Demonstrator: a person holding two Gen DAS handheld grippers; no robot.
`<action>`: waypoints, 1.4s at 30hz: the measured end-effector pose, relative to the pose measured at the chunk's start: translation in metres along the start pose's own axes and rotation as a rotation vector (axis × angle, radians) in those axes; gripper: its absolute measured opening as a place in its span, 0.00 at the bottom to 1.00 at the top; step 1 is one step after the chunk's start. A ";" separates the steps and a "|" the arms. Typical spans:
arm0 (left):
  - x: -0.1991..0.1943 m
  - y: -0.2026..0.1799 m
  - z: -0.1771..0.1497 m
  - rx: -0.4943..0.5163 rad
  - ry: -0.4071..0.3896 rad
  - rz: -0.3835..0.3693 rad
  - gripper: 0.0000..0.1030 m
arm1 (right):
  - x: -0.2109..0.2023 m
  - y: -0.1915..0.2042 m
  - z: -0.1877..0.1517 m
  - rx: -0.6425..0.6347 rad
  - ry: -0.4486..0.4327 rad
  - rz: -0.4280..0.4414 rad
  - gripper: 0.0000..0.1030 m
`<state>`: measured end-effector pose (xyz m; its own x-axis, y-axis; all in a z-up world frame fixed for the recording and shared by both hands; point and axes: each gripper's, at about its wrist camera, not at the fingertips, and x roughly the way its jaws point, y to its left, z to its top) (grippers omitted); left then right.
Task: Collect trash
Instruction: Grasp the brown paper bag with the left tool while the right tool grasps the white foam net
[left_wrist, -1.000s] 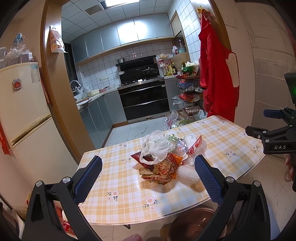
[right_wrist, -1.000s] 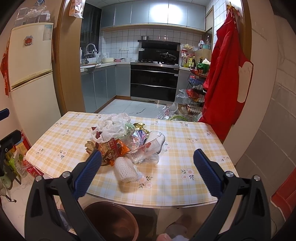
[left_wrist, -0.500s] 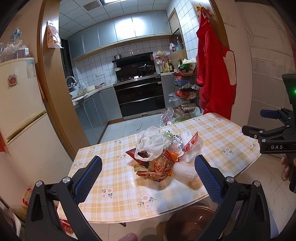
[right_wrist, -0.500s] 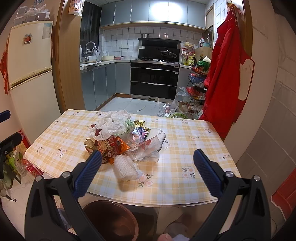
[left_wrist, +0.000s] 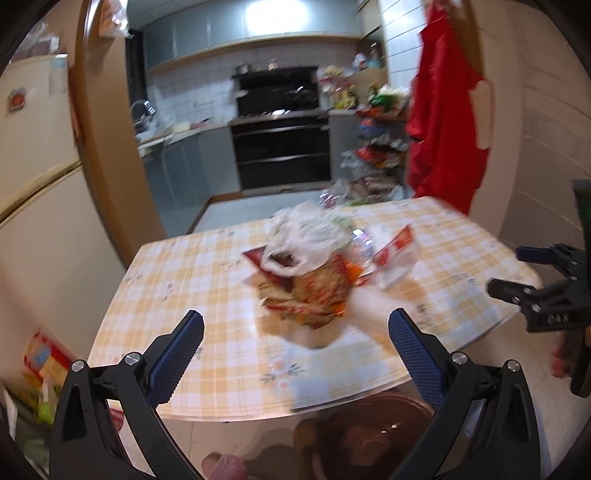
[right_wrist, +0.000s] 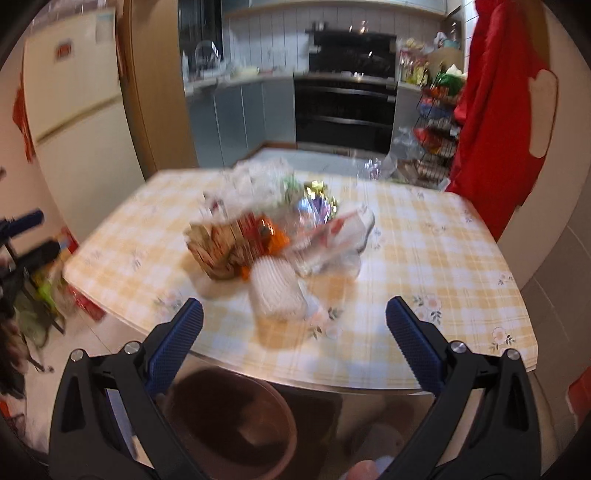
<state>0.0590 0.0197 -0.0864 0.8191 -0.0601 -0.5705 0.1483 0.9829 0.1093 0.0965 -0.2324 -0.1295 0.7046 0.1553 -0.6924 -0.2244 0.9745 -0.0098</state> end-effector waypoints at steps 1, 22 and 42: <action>0.006 0.004 -0.002 -0.012 -0.008 0.029 0.95 | 0.012 0.002 -0.001 -0.016 0.017 -0.022 0.95; 0.139 0.041 -0.027 -0.103 0.142 -0.059 0.81 | 0.226 0.032 0.002 -0.056 0.204 0.061 0.86; 0.269 -0.031 -0.020 0.128 0.237 -0.177 0.79 | 0.185 0.000 -0.038 0.084 0.227 0.205 0.33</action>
<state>0.2642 -0.0235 -0.2593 0.6245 -0.1709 -0.7621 0.3575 0.9301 0.0844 0.2013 -0.2097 -0.2854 0.4801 0.3192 -0.8171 -0.2834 0.9379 0.1999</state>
